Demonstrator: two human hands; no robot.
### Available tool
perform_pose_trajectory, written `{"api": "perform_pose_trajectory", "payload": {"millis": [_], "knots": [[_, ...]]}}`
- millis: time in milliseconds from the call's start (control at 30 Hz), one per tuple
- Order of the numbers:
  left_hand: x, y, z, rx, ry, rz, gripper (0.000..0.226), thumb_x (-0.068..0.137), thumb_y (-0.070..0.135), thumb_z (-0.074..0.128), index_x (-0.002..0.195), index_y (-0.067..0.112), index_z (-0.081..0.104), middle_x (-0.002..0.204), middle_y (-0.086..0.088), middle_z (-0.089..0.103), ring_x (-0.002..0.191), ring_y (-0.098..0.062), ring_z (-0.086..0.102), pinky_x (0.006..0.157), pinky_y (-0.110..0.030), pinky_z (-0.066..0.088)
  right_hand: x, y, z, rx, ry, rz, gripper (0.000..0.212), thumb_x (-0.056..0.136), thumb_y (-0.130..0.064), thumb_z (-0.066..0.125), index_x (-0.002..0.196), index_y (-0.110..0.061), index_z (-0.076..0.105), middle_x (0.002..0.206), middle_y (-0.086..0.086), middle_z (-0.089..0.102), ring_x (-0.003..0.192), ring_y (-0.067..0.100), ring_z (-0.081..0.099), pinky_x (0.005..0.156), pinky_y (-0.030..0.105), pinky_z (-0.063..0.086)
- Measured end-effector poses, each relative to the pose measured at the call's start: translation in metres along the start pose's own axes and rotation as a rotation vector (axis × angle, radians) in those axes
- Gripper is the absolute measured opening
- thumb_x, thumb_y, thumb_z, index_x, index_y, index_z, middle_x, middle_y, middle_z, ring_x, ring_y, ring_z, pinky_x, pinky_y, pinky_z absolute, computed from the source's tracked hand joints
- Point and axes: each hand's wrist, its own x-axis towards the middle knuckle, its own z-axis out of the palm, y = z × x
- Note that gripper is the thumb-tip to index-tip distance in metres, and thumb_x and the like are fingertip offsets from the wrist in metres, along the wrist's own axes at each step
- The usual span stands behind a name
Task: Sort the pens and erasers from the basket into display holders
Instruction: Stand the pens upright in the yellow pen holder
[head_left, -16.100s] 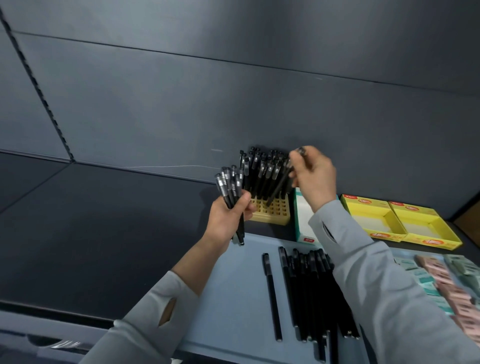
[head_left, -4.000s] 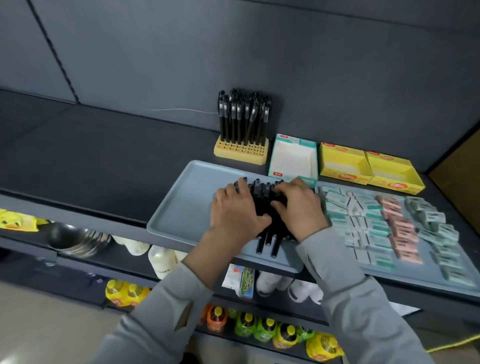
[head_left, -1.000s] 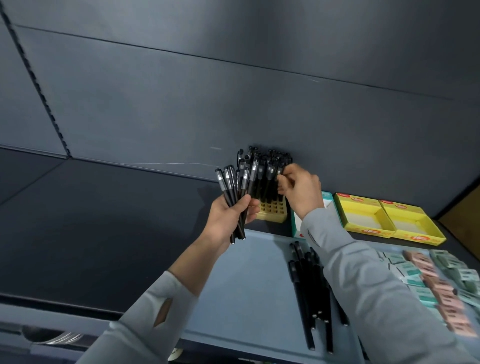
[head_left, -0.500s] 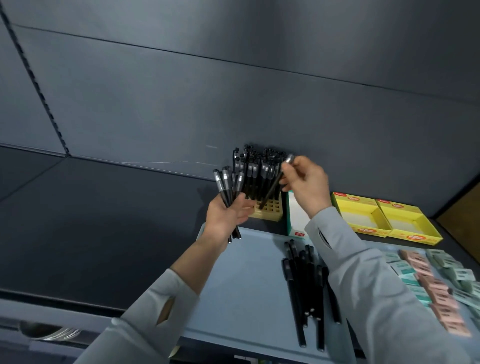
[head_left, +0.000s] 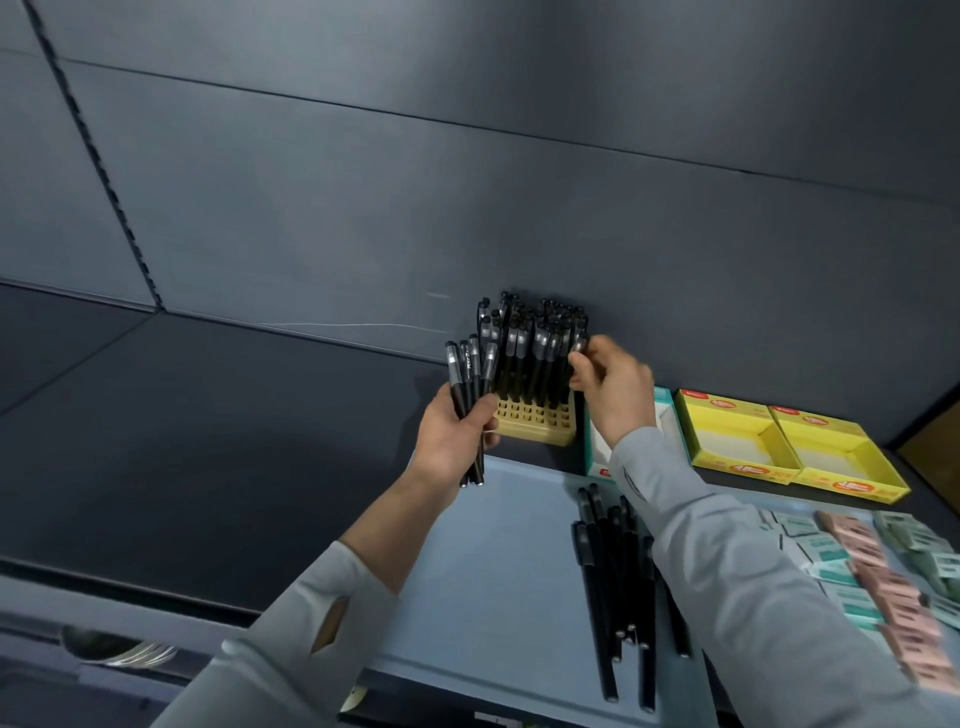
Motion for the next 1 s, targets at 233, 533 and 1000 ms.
{"api": "perform_pose_trajectory", "payload": {"millis": [233, 533, 1000], "knots": [[-0.005, 0.003, 0.002, -0.146, -0.083, -0.001, 0.009, 0.092, 0.011, 0.062, 0.098, 0.003, 0.063, 0.082, -0.009, 0.069, 0.075, -0.017, 0.065, 0.078, -0.029, 0.057, -0.005, -0.012, -0.009, 0.051, 0.208, -0.004, 0.023, 0.091, -0.038, 0.063, 0.095, -0.017, 0.056, 0.078, -0.002, 0.063, 0.073, 0.017, 0.059, 0.073, 0.035, 0.049], [-0.008, 0.001, 0.018, -0.067, -0.144, 0.02, 0.009, 0.093, 0.014, 0.063, 0.099, 0.008, 0.066, 0.091, -0.014, 0.074, 0.086, -0.027, 0.072, 0.081, -0.036, 0.059, -0.014, -0.031, -0.007, 0.367, -0.283, -0.024, 0.016, 0.087, -0.03, 0.069, 0.079, -0.017, 0.067, 0.073, -0.004, 0.066, 0.067, 0.011, 0.06, 0.068, 0.035, 0.054], [0.006, -0.002, 0.005, -0.02, 0.065, -0.02, 0.008, 0.103, 0.02, 0.042, 0.101, 0.013, 0.044, 0.081, -0.002, 0.051, 0.055, -0.011, 0.038, 0.052, -0.025, 0.038, 0.011, 0.008, -0.02, 0.0, 0.152, -0.001, 0.011, 0.096, -0.026, 0.051, 0.095, -0.016, 0.051, 0.081, 0.003, 0.072, 0.075, 0.032, 0.069, 0.077, 0.043, 0.054]]}}
